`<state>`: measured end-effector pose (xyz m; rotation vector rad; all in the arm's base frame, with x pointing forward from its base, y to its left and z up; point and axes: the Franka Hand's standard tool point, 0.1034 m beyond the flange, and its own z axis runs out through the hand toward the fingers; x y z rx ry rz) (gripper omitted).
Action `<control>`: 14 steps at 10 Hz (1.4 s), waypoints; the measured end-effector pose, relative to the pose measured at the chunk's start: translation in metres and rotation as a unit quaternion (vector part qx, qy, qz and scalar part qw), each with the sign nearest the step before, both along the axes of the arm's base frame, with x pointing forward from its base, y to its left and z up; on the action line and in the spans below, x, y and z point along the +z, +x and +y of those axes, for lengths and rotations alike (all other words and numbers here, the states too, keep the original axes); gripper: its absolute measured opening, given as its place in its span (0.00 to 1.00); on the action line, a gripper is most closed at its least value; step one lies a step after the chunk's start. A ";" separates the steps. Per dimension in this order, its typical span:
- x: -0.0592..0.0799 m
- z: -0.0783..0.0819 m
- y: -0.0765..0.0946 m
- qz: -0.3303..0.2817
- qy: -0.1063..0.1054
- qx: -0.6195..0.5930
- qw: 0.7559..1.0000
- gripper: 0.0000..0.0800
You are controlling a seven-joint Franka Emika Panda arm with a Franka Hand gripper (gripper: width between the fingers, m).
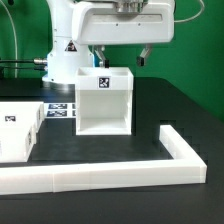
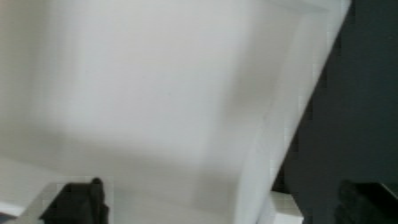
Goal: Assemble drawer
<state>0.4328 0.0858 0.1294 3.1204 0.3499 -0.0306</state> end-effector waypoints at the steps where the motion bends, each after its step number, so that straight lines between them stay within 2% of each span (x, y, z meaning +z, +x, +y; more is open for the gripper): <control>1: 0.000 0.000 0.000 0.000 0.000 0.000 1.000 0.81; 3: -0.002 0.002 -0.002 -0.001 0.000 -0.035 0.999 0.81; 5: -0.013 0.005 -0.011 0.006 0.000 -0.093 0.996 0.81; 7: -0.024 0.002 -0.012 0.016 0.019 -0.141 0.990 0.81; 10: -0.030 0.003 -0.013 0.019 0.023 -0.150 0.988 0.78; 11: -0.030 0.003 -0.013 0.019 0.023 -0.150 0.988 0.54; 12: -0.030 0.003 -0.013 0.020 0.023 -0.150 0.988 0.37; 13: -0.030 0.003 -0.013 0.020 0.023 -0.150 0.988 0.37; 14: -0.030 0.003 -0.013 0.020 0.023 -0.150 0.988 0.14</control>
Offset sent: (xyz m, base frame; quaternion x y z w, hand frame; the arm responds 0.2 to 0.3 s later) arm -0.0239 0.0129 -0.0153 -0.0149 0.0127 0.2433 0.9698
